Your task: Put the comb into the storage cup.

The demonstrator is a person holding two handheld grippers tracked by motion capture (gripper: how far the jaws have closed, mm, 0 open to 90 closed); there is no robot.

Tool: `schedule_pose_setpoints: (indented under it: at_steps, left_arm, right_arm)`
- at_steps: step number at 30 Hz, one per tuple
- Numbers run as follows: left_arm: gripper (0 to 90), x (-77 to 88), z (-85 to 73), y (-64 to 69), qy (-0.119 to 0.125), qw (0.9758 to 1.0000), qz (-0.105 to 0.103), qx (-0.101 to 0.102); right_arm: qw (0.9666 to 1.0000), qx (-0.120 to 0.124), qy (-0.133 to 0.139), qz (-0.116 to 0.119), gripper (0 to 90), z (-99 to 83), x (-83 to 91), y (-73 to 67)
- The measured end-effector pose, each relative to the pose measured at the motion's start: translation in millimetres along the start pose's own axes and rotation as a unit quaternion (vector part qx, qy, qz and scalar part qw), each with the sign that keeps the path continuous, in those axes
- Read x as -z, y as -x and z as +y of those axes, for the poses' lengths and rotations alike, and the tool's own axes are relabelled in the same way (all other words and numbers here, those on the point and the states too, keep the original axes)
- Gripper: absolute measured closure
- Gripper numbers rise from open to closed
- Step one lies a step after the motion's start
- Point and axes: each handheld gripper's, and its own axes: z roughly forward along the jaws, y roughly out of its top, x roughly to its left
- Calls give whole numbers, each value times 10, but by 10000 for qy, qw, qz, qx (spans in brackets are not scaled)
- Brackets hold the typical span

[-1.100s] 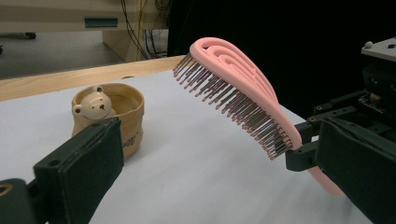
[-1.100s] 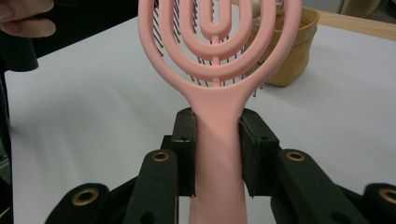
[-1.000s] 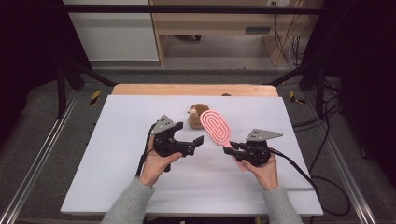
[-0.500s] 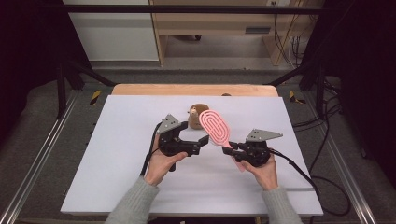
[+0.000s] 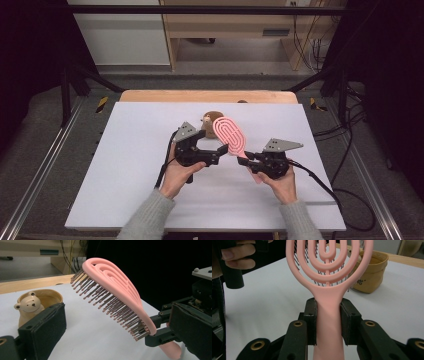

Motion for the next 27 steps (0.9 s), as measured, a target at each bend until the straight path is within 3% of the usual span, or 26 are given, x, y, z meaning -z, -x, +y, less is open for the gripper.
schedule_pose_setpoints:
  at_steps: [19,27]
  left_arm:
    - [28,-100,-18,69,-82,10000,-9,29]
    - [89,-124,-22,103,-107,9999,6,-19]
  right_arm:
    - [9998,96,168,94,699,7,4,-30]
    - [9997,152,172,120,700,11,-10,-49]
